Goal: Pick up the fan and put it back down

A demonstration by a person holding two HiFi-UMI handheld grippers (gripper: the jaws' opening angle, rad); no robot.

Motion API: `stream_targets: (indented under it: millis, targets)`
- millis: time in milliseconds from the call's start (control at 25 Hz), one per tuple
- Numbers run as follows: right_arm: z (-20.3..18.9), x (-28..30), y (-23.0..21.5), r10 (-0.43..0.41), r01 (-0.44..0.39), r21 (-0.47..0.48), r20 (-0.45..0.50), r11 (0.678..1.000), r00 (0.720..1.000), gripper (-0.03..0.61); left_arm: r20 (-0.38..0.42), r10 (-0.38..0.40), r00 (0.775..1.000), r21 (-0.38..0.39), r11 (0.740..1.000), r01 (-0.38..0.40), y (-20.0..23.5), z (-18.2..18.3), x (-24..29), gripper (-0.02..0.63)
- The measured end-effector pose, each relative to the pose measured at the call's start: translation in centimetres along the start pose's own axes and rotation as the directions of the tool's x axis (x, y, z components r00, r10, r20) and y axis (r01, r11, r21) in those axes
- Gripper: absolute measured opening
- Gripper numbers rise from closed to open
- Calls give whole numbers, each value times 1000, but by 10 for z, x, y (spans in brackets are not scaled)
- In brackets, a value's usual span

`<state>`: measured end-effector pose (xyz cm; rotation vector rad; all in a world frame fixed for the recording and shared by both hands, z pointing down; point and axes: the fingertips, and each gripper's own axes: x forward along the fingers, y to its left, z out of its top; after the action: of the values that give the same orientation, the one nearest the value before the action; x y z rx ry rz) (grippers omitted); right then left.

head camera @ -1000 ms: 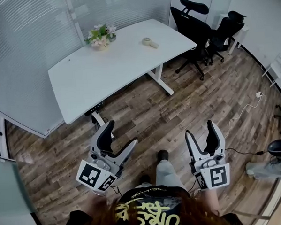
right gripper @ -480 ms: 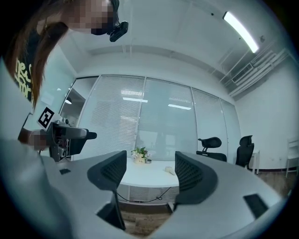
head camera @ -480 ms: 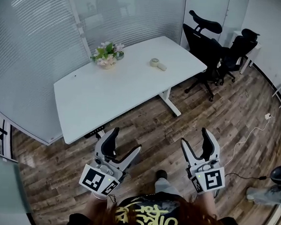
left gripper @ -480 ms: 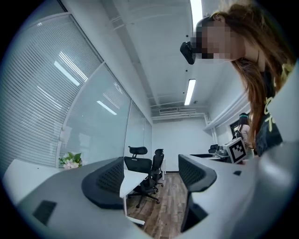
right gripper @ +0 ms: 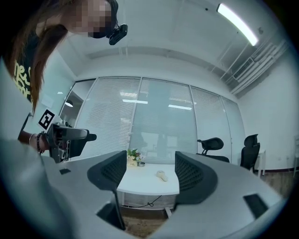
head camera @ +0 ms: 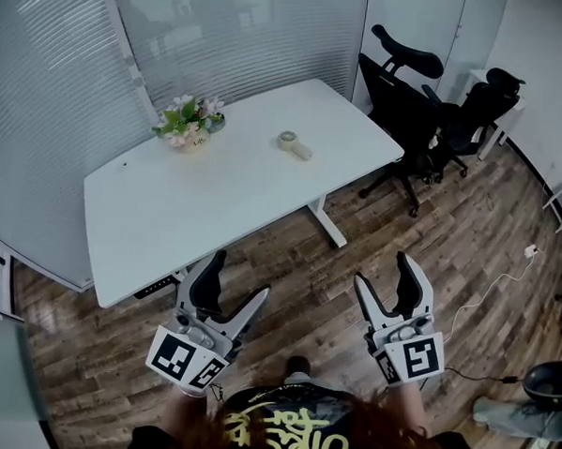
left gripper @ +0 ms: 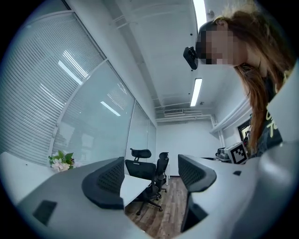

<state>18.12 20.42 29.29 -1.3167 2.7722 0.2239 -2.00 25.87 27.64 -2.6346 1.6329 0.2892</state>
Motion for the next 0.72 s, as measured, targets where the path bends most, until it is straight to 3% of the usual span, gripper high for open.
stream_targets:
  millis: [440, 720]
  targets:
    - [-14, 34, -25, 66, -67, 45, 23, 997, 998, 305, -35, 73, 997, 17, 997, -73, 16, -11, 23, 356]
    - [-11, 39, -25, 71, -72, 35, 19, 997, 997, 305, -21, 63, 998, 20, 998, -62, 21, -3, 33, 350]
